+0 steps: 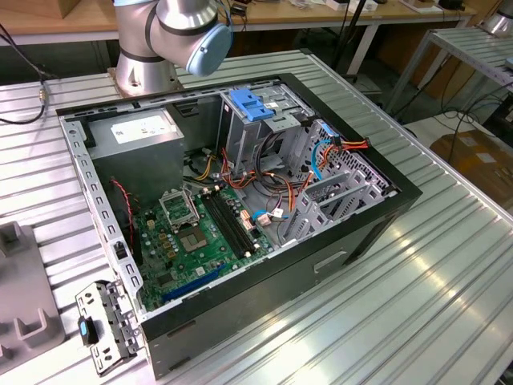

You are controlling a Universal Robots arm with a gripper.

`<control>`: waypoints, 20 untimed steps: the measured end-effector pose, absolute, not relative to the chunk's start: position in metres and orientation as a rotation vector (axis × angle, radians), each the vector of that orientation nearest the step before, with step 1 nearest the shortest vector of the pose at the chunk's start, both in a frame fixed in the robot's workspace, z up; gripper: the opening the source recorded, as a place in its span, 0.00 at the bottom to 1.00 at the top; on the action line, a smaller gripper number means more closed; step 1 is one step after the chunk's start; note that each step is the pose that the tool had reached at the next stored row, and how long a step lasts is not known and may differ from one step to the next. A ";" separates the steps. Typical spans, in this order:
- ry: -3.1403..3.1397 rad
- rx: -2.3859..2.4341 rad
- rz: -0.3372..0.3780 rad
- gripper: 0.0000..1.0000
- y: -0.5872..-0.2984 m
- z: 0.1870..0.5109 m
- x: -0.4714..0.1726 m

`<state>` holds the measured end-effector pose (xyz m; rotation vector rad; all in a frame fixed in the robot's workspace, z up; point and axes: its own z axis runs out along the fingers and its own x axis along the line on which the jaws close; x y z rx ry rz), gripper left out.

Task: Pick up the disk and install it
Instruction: 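Pick up the disk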

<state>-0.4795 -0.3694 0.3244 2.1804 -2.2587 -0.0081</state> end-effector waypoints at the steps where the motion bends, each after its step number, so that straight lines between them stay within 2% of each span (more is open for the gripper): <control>1: -2.259 2.180 -0.008 0.37 -0.369 0.324 -0.479; 20: -2.244 2.184 0.006 0.37 -0.369 0.294 -0.480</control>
